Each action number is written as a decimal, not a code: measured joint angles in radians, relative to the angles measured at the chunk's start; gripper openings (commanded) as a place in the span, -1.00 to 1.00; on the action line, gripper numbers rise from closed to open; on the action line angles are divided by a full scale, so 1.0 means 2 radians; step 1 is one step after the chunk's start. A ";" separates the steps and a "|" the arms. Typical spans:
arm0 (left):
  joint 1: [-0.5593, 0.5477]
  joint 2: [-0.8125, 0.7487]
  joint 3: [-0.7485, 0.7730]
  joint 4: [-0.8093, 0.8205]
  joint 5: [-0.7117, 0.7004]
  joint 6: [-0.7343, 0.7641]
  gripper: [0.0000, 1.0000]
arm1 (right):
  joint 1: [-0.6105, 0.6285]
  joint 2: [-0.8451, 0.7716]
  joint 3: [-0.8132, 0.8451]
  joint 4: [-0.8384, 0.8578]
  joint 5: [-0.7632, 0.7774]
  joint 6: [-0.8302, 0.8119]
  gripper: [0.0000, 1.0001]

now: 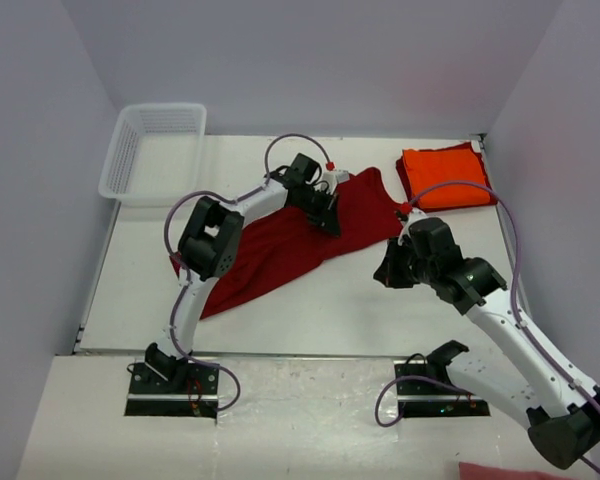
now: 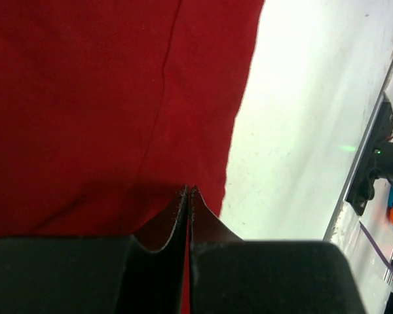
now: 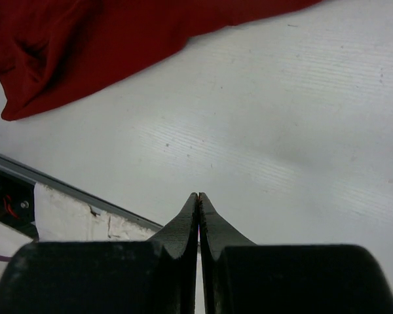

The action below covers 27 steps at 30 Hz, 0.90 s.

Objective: Fold and stack the t-shirts
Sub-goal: Rotate the tshirt 90 degrees

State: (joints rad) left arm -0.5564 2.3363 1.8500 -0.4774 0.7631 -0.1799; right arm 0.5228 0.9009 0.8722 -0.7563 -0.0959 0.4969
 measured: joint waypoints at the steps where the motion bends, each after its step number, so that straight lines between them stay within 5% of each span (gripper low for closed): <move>1: -0.004 0.013 0.010 -0.004 0.003 0.000 -1.00 | 0.000 -0.008 -0.001 -0.006 0.000 0.004 -1.00; 12: 0.003 0.150 0.207 -0.065 -0.006 -0.007 -1.00 | 0.005 -0.078 0.036 -0.056 -0.010 0.041 -1.00; 27: 0.135 0.201 0.261 0.105 0.017 -0.112 -1.00 | 0.077 -0.052 0.031 -0.085 -0.011 0.082 -1.00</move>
State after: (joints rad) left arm -0.2863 2.7377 2.3711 -0.2665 0.7975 -0.4042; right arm 0.6765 0.7967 0.9333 -0.9260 -0.1181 0.6601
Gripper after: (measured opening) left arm 0.002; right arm 0.003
